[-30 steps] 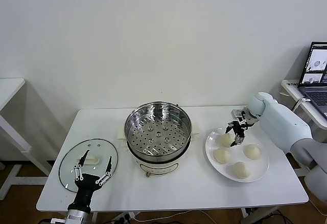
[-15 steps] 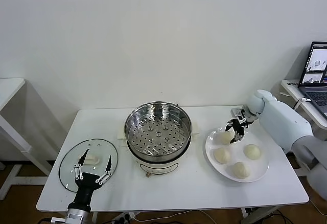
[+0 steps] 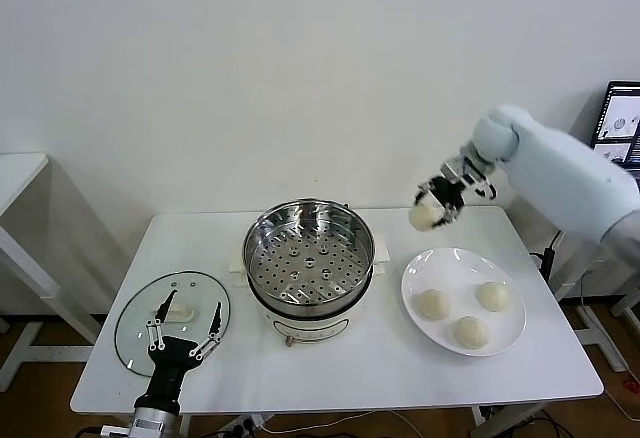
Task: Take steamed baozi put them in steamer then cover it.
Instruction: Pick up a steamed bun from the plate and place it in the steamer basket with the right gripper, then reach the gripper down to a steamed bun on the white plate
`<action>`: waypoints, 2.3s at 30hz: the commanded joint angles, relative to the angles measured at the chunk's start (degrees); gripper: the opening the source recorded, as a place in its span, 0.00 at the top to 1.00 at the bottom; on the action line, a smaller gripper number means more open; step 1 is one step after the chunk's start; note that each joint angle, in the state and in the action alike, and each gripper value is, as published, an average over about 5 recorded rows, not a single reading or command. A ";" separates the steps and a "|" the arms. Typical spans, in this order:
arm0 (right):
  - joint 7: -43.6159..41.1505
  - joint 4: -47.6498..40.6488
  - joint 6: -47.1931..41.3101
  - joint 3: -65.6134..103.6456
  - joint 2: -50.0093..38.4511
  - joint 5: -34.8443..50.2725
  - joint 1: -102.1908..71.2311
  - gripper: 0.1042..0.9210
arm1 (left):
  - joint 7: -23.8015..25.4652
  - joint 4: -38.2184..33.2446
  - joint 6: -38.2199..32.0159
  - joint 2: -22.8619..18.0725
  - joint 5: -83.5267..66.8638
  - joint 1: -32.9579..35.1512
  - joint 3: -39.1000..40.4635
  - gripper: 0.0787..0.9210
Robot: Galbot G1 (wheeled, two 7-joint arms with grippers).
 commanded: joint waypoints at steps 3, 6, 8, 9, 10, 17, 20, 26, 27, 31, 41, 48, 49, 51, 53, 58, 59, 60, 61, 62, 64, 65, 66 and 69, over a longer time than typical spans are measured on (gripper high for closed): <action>0.77 6.05 12.33 -5.19 11.78 -2.03 9.16 0.28 | -0.16 -0.29 -0.42 -0.16 0.00 -0.16 0.40 0.12; 1.19 4.83 15.51 -4.33 15.60 -6.53 6.77 0.28 | 0.02 -0.33 -0.78 -0.28 0.09 -0.24 0.72 0.12; 1.26 3.75 17.13 -3.44 17.73 -10.01 4.66 0.28 | 0.28 -0.33 -1.21 -0.31 0.22 -0.31 0.92 0.12; 1.37 3.14 17.77 -3.12 18.70 -11.57 3.62 0.27 | 0.42 -0.35 -1.43 -0.34 0.28 -0.35 0.96 0.12; 1.57 2.46 18.38 -2.97 19.61 -12.91 2.62 0.27 | 0.49 -0.39 -1.58 -0.37 0.32 -0.35 0.98 0.12; 3.35 -0.97 19.36 -1.80 23.23 -21.72 -3.66 0.26 | 0.81 -0.64 -2.84 -0.40 0.63 0.00 0.55 0.12; 3.73 -3.18 19.39 -1.05 24.36 -23.63 -5.33 0.26 | 0.82 -0.67 -3.09 -0.37 0.67 0.06 0.33 0.12; 4.38 -7.27 19.62 -0.20 26.31 -25.61 -7.17 0.26 | 0.70 -0.51 -3.18 -0.46 0.64 0.05 0.31 0.12; 4.43 -7.77 19.62 -0.15 26.52 -25.73 -7.41 0.26 | 0.69 -0.50 -3.20 -0.47 0.64 0.04 0.30 0.12; 4.61 -9.24 19.70 0.02 27.21 -26.14 -8.15 0.26 | 0.63 -0.34 -3.29 -0.46 0.62 0.04 0.16 0.12; 5.50 -12.57 19.94 0.10 28.96 -26.72 -9.28 0.23 | 0.35 -0.10 -3.56 -0.56 0.67 0.00 -0.44 0.12; 6.46 -13.56 19.76 0.11 29.68 -26.76 -9.45 0.20 | 0.22 0.43 -3.49 -0.59 0.55 -0.32 -0.70 0.12; 6.47 -13.09 19.60 0.21 29.42 -26.52 -9.26 0.19 | 0.19 0.33 -3.43 -0.60 0.53 -0.32 -0.73 0.12; 5.72 -11.16 18.83 0.26 28.27 -24.93 -8.38 0.15 | 0.11 0.16 -3.34 -0.61 0.50 -0.33 -0.81 0.12; 3.83 -7.86 16.97 -0.08 26.10 -21.27 -6.96 0.13 | 0.04 0.07 -3.28 -0.59 0.49 -0.36 -0.89 0.12; -4.84 0.66 8.25 -1.03 18.41 -7.56 -1.32 0.12 | -0.11 -0.09 -3.05 -0.63 0.52 -0.52 -0.54 0.12; -6.85 2.09 5.24 -1.11 16.44 -4.65 0.05 0.12 | -0.19 -0.11 -3.01 -0.68 0.55 -0.60 -0.41 0.12; -8.70 3.43 2.06 -1.26 14.39 -1.56 1.23 0.12 | -0.27 -0.13 -2.97 -0.73 0.60 -0.69 -0.30 0.12; -10.19 4.52 -1.35 -1.52 12.26 1.43 2.41 0.12 | -0.37 -0.16 -2.92 -0.78 0.68 -0.76 -0.22 0.12; -10.92 5.46 -5.01 -1.97 9.99 4.78 3.50 0.12 | -0.45 -0.22 -2.87 -0.83 0.79 -0.82 -0.17 0.12; -11.04 6.51 -12.45 -4.00 5.39 11.99 5.51 0.12 | -0.59 -0.37 -2.75 -0.87 1.12 -0.91 -0.17 0.12; -10.32 6.58 -15.91 -5.61 3.23 15.64 6.51 0.12 | -0.65 -0.45 -2.72 -0.86 1.26 -0.95 -0.18 0.12; -9.43 6.54 -18.98 -7.51 1.28 19.04 7.31 0.12 | -0.70 -0.51 -2.70 -0.84 1.37 -1.00 -0.17 0.12; -6.91 5.51 -25.07 -13.61 -4.29 25.93 8.77 0.12 | -0.78 -0.69 -2.50 -0.62 1.47 -1.06 0.03 0.12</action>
